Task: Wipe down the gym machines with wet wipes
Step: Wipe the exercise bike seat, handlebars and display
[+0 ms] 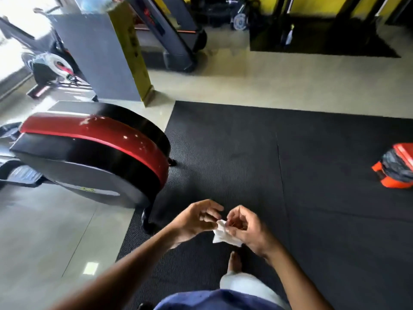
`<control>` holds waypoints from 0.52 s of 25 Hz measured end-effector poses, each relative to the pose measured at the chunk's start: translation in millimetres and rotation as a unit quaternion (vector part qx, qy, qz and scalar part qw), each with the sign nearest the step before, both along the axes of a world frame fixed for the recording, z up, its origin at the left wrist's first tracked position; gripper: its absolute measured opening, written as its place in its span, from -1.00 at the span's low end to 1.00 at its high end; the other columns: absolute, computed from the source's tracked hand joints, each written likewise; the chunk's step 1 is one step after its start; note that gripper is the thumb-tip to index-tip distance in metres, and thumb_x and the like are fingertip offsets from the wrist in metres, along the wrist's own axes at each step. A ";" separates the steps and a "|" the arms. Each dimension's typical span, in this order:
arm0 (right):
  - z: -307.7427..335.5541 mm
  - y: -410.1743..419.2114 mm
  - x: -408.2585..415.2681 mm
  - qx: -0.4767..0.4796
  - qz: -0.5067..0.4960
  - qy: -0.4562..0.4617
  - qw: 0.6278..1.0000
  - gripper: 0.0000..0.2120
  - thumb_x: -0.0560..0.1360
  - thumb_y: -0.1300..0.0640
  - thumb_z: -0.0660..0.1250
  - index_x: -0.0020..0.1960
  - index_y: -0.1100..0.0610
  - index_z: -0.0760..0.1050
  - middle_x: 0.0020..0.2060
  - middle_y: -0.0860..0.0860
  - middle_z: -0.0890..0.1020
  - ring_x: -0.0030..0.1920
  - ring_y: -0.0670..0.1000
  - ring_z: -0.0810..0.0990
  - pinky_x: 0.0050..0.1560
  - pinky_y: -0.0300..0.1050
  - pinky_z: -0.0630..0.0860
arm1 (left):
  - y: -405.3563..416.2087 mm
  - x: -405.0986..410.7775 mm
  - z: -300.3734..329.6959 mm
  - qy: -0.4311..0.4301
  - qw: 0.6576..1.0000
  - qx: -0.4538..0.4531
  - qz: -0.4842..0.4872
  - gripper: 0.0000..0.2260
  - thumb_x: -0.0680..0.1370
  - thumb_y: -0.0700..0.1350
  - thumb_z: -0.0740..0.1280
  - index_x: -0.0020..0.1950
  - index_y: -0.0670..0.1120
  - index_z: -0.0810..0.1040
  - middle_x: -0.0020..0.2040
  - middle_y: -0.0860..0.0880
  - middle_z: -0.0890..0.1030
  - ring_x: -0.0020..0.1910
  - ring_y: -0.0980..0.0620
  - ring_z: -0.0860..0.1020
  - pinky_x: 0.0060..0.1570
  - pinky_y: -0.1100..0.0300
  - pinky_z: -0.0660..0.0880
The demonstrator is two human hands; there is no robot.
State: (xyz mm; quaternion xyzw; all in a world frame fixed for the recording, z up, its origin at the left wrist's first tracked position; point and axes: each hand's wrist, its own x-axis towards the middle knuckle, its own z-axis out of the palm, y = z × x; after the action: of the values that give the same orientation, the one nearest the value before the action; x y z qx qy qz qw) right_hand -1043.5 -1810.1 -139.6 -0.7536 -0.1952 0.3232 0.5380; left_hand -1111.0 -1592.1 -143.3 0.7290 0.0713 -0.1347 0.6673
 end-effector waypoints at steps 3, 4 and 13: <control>10.9 38.9 97.5 0.000 0.066 -0.007 0.998 -0.71 0.33 -0.09 0.50 0.00 -0.04 0.59 -0.19 -0.07 0.68 -0.17 -0.16 0.60 -0.07 -0.19 0.54 | 34.6 87.0 13.6 0.000 1.000 0.012 0.021 -0.60 0.48 -0.37 0.47 0.28 -0.10 0.59 -0.01 -0.03 0.64 -0.06 0.05 0.59 0.05 0.15 0.58; 13.7 54.3 128.2 -0.005 0.084 -0.011 0.996 -0.72 0.35 -0.11 0.50 0.02 -0.08 0.60 -0.16 -0.09 0.69 -0.15 -0.17 0.62 -0.03 -0.19 0.56 | 47.6 114.2 18.1 -0.006 0.999 0.016 0.033 -0.60 0.48 -0.38 0.47 0.28 -0.11 0.59 -0.01 -0.04 0.63 -0.07 0.05 0.59 0.02 0.18 0.57; 16.7 236.4 400.7 -0.033 0.169 -0.046 0.984 -0.87 0.49 0.15 0.50 -0.09 -0.08 0.62 -0.19 -0.04 0.68 -0.19 -0.12 0.61 -0.11 -0.17 0.58 | 205.0 326.0 8.5 -0.031 0.986 0.019 0.164 -0.60 0.47 -0.34 0.47 0.27 -0.07 0.58 0.00 -0.03 0.68 -0.07 0.09 0.60 -0.01 0.18 0.55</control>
State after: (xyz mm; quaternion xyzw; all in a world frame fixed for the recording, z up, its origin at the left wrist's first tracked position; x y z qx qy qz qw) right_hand -642.8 -1573.7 -122.9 -0.7411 -0.3336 0.3807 0.4412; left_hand -785.0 -1387.1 -134.8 0.7238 0.1719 0.0005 0.6683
